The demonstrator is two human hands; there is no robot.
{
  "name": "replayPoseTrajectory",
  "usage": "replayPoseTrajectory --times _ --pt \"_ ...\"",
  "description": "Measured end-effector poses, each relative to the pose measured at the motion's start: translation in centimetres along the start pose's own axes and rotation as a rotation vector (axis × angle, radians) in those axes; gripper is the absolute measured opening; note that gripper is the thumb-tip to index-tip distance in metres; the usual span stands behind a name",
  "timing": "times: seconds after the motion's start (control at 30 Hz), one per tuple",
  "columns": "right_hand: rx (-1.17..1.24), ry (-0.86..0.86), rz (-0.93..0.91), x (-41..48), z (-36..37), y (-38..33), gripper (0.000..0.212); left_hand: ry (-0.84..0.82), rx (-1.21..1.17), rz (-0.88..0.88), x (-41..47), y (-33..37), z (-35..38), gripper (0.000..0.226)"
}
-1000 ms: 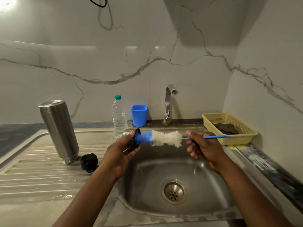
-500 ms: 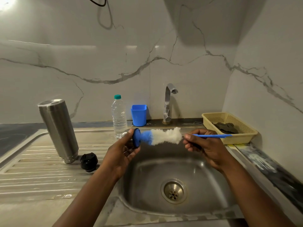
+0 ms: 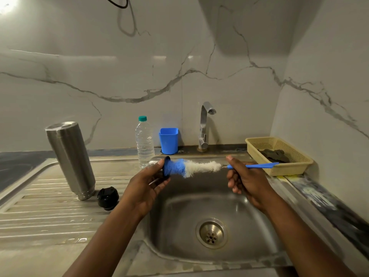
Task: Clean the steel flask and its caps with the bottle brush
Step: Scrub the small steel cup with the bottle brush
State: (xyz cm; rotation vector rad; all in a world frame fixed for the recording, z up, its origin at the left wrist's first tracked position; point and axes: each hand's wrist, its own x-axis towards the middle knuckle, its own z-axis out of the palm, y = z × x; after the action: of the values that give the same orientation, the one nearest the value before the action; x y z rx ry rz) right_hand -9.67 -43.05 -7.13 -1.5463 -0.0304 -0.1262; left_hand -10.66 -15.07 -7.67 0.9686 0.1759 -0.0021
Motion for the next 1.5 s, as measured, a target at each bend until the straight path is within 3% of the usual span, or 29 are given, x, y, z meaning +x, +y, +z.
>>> replayPoseTrajectory --times 0.17,0.33,0.63,0.97,1.2,1.3,1.5 --pt "0.056 -0.102 -0.057 -0.1 -0.1 -0.2 0.036 0.013 0.003 0.012 -0.1 0.1 -0.1 0.052" --pt "0.122 -0.232 -0.12 0.0 -1.4 -0.5 0.02 0.039 0.016 -0.009 -0.3 -0.3 0.2 0.04" --pt "0.187 -0.269 -0.044 0.1 -1.6 -0.4 0.019 0.067 0.016 0.001 -0.4 0.0 0.3 0.051" --pt "0.145 -0.077 -0.127 0.3 0.1 -0.1 0.024 -0.008 0.155 0.024 -0.1 -0.1 -0.4 0.044" --pt "0.176 0.092 -0.125 0.7 -0.9 -0.6 0.03 -0.056 0.067 0.009 -0.4 -0.1 0.2 0.036" --pt "0.257 0.034 -0.107 0.5 -0.8 -0.7 0.027 -0.034 0.045 0.0 -0.3 0.0 -0.1 0.026" --pt "0.267 -0.159 -0.102 -0.1 -0.3 -0.8 0.022 -0.026 0.014 -0.051 -0.3 0.2 -0.2 0.047"
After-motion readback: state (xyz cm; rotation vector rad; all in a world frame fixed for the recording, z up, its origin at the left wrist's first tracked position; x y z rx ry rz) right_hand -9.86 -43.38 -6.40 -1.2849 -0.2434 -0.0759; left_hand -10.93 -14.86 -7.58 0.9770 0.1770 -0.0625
